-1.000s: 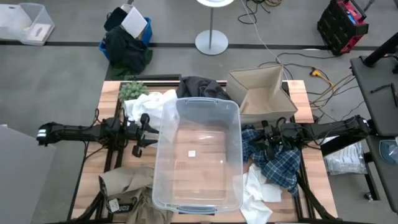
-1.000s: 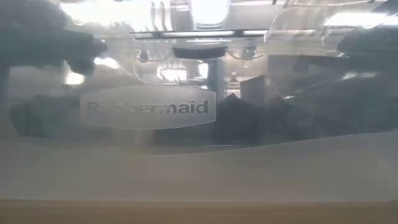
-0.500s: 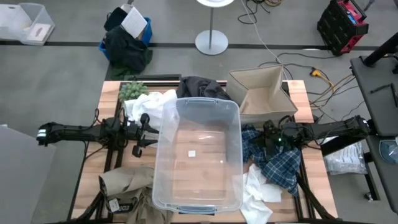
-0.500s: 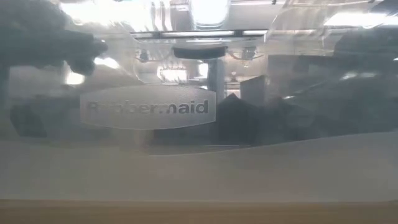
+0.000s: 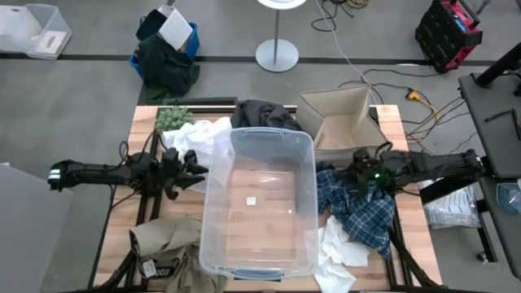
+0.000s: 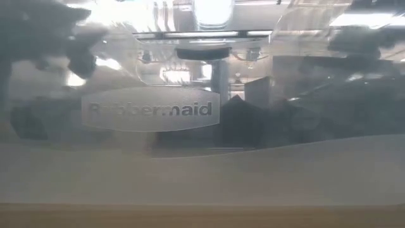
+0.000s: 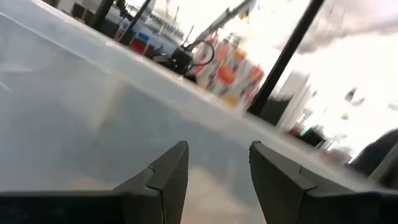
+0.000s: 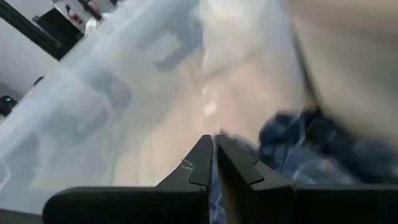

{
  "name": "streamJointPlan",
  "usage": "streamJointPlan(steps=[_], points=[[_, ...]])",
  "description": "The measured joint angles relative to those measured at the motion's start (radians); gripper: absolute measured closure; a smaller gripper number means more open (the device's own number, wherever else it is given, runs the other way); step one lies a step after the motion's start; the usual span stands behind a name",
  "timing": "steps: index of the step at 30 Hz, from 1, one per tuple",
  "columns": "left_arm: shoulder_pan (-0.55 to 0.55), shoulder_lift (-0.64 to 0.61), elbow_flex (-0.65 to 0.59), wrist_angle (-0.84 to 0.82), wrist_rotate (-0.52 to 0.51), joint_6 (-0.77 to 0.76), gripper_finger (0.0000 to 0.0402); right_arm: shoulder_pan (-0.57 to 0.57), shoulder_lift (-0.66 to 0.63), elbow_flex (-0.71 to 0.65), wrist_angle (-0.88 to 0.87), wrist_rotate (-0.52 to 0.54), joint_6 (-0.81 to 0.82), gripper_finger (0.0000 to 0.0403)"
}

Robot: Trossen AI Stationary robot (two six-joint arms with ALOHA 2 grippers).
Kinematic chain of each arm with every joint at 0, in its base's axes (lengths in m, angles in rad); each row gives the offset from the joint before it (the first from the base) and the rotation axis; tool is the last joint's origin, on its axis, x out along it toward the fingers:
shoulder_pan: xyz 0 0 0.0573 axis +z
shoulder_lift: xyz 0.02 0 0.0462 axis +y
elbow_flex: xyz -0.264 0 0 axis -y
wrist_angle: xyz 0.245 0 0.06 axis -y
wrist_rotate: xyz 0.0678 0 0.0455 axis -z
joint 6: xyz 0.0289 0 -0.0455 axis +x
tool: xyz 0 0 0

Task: Sort clothes
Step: Put the blue checkered polo into the transparent bin

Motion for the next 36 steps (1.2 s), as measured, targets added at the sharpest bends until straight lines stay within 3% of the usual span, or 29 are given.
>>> streamJointPlan(steps=[6,10,13,16,22,29,36], points=[[0.000,0.000,0.000,0.202,0.000,-0.132,0.0251,0.000,0.000,0.186,-0.093,0.101,-0.117,0.0390],[0.000,0.000,0.001,0.381,0.000,-0.102,0.0251,0.000,0.000,0.265,-0.093,0.101,-0.160,0.0390],[0.000,0.003,0.025,0.398,-0.001,-0.060,0.0251,0.000,0.007,0.305,-0.093,0.104,-0.187,0.0390],[0.000,0.022,0.120,0.270,-0.003,-0.011,0.0251,0.000,0.031,0.346,-0.086,0.118,-0.205,0.0390],[0.000,0.108,0.427,-0.101,-0.003,0.111,0.0251,0.000,0.123,0.463,-0.089,0.120,-0.221,0.0390],[0.000,0.238,0.814,-0.311,0.003,0.131,0.0251,0.000,0.227,0.658,-0.094,0.117,-0.295,0.0390],[0.000,0.349,1.148,-0.705,0.005,0.356,0.0251,0.000,0.291,0.820,-0.078,0.117,-0.281,0.0390]])
